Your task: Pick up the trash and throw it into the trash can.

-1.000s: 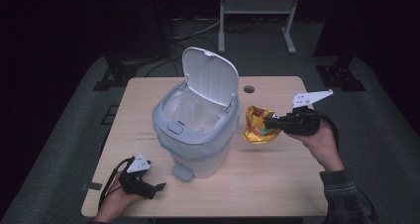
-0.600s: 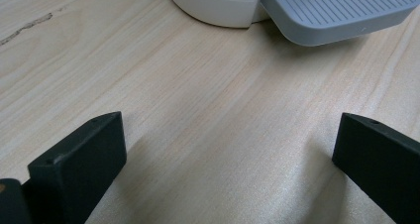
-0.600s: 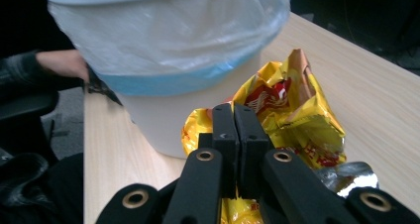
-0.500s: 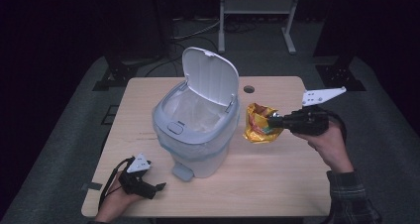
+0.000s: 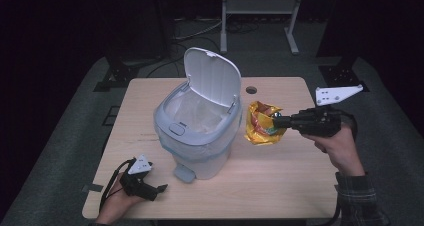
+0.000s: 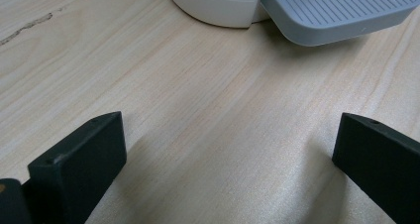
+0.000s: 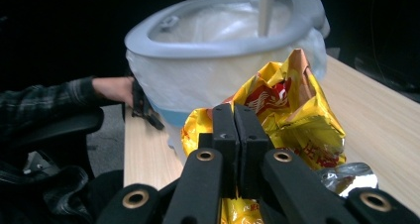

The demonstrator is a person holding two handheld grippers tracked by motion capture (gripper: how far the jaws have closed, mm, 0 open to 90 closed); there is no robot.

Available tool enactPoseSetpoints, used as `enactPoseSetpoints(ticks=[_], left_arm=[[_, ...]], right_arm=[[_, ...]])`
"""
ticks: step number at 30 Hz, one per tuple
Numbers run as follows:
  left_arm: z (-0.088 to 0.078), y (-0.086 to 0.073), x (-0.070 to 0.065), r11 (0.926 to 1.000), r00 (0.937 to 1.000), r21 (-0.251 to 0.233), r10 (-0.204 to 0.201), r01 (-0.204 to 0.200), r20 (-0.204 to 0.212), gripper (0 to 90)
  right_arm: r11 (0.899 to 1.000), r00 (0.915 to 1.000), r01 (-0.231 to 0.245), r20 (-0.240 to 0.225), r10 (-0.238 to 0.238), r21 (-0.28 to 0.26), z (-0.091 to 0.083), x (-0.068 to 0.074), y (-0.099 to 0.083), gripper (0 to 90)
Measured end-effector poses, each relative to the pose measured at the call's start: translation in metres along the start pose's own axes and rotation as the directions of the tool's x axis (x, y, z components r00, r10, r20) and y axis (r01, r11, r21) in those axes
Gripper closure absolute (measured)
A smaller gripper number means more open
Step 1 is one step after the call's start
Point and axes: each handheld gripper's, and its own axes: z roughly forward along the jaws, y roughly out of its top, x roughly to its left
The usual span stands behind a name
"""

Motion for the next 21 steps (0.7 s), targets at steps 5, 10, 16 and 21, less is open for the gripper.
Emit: enactPoseSetpoints(ticks=[5,10,16,21], left_arm=[[0.0,0.0,0.0,1.0,1.0,0.001,0.001,-0.001,-0.002,0.0],[0.0,0.0,0.0,1.0,1.0,0.001,0.001,-0.001,-0.002,0.0],[0.0,0.0,0.0,1.0,1.0,0.001,0.001,-0.001,-0.002,0.0],[0.0,0.0,0.0,1.0,1.0,0.001,0.001,-0.001,-0.002,0.0]], right_arm=[[0.999,0.9993,0.022,-0.029,-0.023,-0.034,-0.004,0.007,0.009,88.7],[0.997,0.9973,0.037,-0.06,-0.042,-0.068,-0.006,0.011,0.019,88.7],[0.994,0.9924,0.062,-0.101,-0.071,-0.09,-0.003,0.018,0.036,88.7],[0.991,0.9871,0.087,-0.125,-0.1,-0.106,0.002,0.024,0.05,88.7]])
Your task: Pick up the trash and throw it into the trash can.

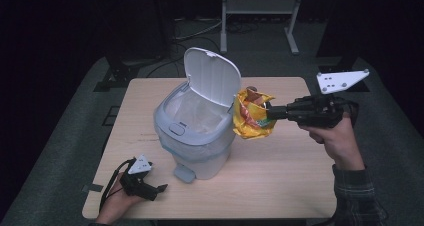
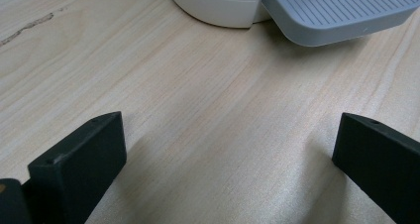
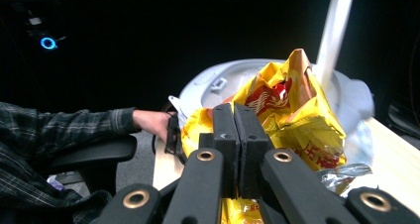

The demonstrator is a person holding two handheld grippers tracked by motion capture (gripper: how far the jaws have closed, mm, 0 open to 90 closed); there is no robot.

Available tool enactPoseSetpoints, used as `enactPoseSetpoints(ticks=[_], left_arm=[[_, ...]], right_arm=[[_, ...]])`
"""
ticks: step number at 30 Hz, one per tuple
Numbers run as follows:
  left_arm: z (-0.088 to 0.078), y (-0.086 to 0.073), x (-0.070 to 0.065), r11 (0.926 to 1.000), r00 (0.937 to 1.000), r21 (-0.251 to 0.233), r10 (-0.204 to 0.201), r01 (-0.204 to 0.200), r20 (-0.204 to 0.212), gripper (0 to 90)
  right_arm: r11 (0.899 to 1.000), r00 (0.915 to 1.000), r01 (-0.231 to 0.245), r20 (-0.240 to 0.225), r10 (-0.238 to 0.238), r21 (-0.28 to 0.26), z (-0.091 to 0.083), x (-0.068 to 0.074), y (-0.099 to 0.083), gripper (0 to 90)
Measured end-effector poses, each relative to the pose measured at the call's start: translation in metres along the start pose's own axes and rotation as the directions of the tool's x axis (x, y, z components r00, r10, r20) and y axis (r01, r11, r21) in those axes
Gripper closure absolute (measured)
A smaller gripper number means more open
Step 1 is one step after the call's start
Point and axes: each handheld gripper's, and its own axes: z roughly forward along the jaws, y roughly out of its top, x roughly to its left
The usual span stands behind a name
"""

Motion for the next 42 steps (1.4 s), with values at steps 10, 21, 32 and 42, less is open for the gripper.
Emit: enactPoseSetpoints(ticks=[10,21,32,42], left_arm=[[0.0,0.0,0.0,1.0,1.0,0.0,0.0,0.0,0.0,0.0],[0.0,0.0,0.0,1.0,1.0,0.0,0.0,0.0,0.0,0.0],[0.0,0.0,0.0,1.0,1.0,0.0,0.001,-0.001,0.001,0.0],[0.0,0.0,0.001,1.0,1.0,0.001,0.004,-0.004,0.002,0.0]], right_arm=[[1.0,0.9976,0.031,-0.061,-0.031,0.002,0.026,0.003,0.019,88.9],[0.999,0.9933,0.054,-0.102,-0.055,-0.006,0.052,0.002,0.038,88.9],[0.998,0.9951,0.056,-0.083,-0.054,0.016,0.083,-0.008,0.047,88.8],[0.999,0.9965,0.048,-0.071,-0.046,0.024,0.109,-0.021,0.049,88.7]])
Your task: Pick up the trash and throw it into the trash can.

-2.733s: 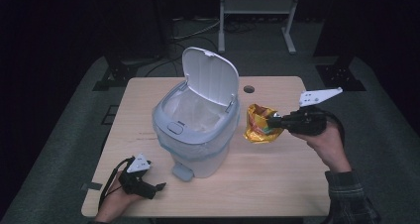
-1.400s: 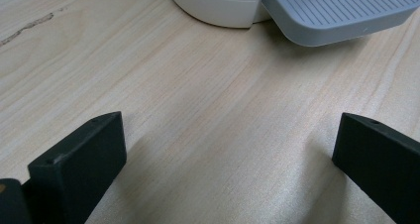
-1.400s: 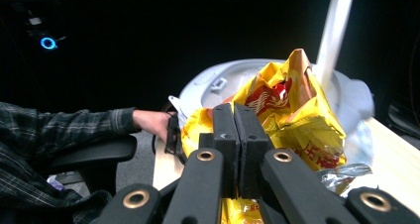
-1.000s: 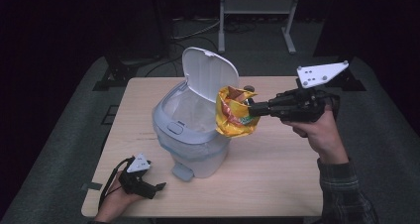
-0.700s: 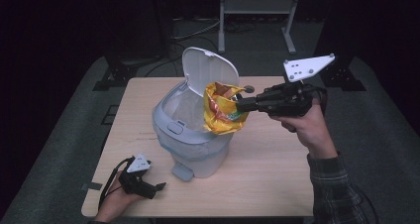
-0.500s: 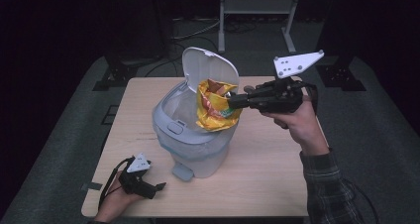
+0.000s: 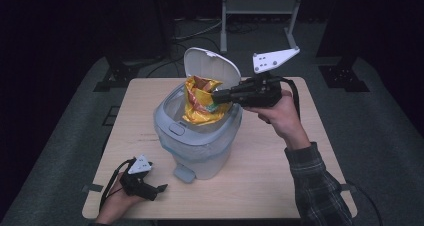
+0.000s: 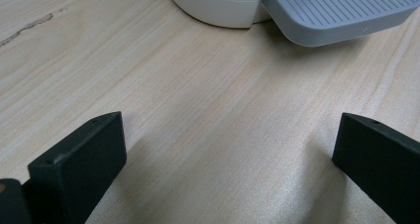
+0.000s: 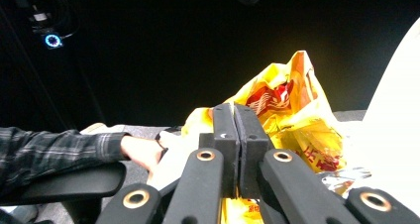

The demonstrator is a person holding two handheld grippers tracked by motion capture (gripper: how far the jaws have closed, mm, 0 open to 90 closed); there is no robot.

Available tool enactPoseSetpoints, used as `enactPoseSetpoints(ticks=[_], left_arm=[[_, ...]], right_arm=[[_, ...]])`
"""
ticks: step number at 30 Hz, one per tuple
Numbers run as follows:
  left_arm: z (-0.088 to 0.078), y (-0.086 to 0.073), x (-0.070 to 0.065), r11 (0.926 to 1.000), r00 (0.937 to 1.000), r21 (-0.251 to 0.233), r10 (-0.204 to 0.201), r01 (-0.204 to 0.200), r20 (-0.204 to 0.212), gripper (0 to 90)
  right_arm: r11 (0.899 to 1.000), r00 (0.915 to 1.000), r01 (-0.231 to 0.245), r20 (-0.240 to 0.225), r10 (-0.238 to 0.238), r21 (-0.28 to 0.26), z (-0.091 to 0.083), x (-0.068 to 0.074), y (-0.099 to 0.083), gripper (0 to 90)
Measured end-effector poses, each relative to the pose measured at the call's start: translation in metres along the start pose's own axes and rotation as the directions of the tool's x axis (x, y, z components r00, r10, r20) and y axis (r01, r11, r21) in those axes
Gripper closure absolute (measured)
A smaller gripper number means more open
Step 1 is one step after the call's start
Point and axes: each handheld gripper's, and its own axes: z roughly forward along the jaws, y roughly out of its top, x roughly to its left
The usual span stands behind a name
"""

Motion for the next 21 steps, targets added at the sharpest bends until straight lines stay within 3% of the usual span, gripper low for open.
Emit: enactPoseSetpoints(ticks=[12,15,21], left_arm=[[0.0,0.0,0.0,1.0,1.0,0.0,0.001,-0.001,0.002,0.0],[0.0,0.0,0.0,1.0,1.0,0.0,0.001,-0.001,0.002,0.0],[0.0,0.0,0.0,1.0,1.0,0.0,0.001,-0.001,0.002,0.0]], right_arm=[[1.0,0.9993,-0.002,0.038,0.001,0.027,0.027,-0.011,-0.001,87.6],[1.0,0.9984,0.009,0.056,-0.011,0.029,0.03,-0.01,-0.001,74.4],[1.0,0.9953,0.01,0.096,-0.011,0.007,0.026,-0.008,0.0,67.9]])
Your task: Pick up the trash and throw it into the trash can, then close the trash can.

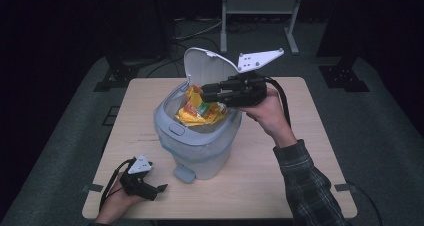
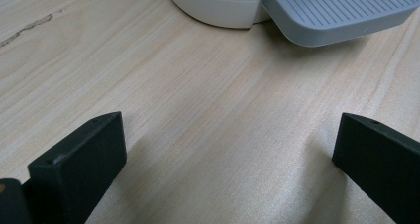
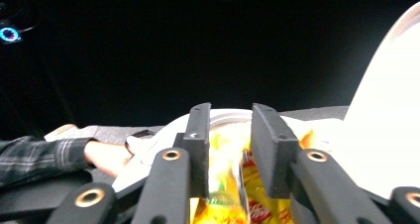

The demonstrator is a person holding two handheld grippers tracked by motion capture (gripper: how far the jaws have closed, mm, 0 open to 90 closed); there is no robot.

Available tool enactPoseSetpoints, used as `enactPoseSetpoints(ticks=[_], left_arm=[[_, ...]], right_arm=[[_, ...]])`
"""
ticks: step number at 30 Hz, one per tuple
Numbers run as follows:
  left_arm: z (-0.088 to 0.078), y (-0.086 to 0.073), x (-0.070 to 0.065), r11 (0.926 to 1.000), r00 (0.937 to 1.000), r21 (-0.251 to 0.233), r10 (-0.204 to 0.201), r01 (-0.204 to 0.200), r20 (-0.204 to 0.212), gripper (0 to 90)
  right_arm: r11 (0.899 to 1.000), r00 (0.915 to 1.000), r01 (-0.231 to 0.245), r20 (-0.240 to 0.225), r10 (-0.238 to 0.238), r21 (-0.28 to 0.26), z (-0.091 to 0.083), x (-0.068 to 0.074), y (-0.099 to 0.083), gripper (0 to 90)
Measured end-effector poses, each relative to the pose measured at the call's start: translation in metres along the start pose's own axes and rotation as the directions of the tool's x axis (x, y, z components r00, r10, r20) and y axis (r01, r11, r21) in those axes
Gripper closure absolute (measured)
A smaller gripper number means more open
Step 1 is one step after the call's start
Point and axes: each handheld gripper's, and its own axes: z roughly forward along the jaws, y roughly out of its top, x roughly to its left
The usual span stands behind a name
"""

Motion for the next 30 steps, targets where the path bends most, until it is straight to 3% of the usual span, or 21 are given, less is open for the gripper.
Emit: enactPoseSetpoints(ticks=[15,19,30], left_arm=[[0.0,0.0,0.0,1.0,1.0,0.0,0.0,0.0,0.0,0.0],[0.0,0.0,0.0,1.0,1.0,0.0,0.0,0.0,-0.001,0.0],[0.0,0.0,0.0,1.0,1.0,0.0,0.0,0.0,0.0,0.0]], right_arm=[[1.0,0.9993,0.008,0.035,-0.008,0.012,-0.03,0.012,-0.014,77.0],[0.999,0.9982,-0.006,0.06,0.004,0.034,-0.043,0.009,-0.024,81.6],[0.999,0.9887,-0.04,0.145,0.037,0.013,-0.081,-0.005,-0.041,89.8]])
